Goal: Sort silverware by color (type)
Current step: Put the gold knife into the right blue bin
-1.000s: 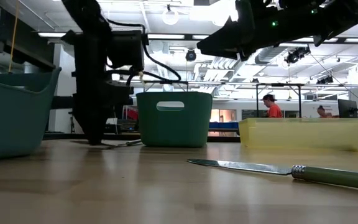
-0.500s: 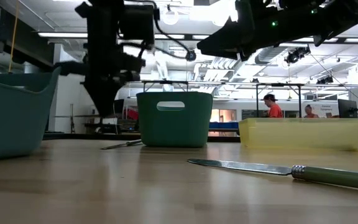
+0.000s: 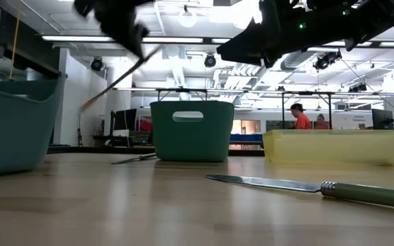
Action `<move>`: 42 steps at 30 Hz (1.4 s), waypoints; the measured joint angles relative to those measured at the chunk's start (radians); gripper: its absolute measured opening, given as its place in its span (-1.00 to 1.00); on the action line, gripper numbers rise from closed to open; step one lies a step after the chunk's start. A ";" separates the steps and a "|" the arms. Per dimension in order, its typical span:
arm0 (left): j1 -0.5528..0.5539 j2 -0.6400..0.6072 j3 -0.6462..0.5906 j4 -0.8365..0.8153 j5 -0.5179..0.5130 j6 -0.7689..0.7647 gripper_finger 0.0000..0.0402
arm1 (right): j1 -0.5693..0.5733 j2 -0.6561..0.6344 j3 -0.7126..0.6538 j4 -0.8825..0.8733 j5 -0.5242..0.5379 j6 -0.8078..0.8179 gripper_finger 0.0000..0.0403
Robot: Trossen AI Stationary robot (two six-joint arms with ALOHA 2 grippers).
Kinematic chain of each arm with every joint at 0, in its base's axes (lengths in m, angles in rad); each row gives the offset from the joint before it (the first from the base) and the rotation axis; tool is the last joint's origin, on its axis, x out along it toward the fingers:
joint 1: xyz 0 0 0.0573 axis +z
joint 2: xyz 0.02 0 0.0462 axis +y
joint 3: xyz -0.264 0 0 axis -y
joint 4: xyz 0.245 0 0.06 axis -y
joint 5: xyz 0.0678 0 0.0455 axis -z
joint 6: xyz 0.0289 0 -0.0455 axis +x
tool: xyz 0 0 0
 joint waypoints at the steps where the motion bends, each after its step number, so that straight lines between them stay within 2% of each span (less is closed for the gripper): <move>1: -0.001 -0.035 -0.012 0.070 0.003 -0.010 -0.95 | 0.000 0.000 0.000 0.006 -0.002 0.007 -0.12; 5: -0.006 -0.168 -0.118 0.379 0.015 -0.044 -0.95 | 0.000 0.000 0.000 0.009 -0.002 0.010 -0.12; 11: -0.028 -0.311 -0.346 0.823 -0.003 -0.083 -0.95 | 0.000 0.000 0.000 0.012 -0.004 0.004 -0.12; 17: -0.075 -0.385 -0.539 1.132 -0.034 -0.182 -0.95 | 0.000 0.000 0.000 0.030 -0.015 0.003 -0.12; 22: -0.125 -0.392 -0.670 1.341 -0.064 -0.238 -0.95 | 0.000 0.000 0.000 0.080 -0.041 0.003 -0.12; 25: -0.141 -0.392 -0.722 1.399 -0.108 -0.229 -0.95 | 0.000 0.000 0.000 0.105 -0.049 0.003 -0.12; 29: -0.142 -0.395 -0.737 1.398 -0.162 -0.230 -0.95 | 0.000 0.000 0.000 0.130 -0.050 0.002 -0.12; 34: -0.146 -0.399 -0.736 1.394 -0.167 -0.238 -0.95 | 0.001 0.000 0.000 0.134 -0.056 0.003 -0.12; 42: -0.159 -0.368 -0.735 1.494 -0.158 -0.248 -0.96 | 0.003 0.016 0.013 0.135 -0.208 0.055 -0.12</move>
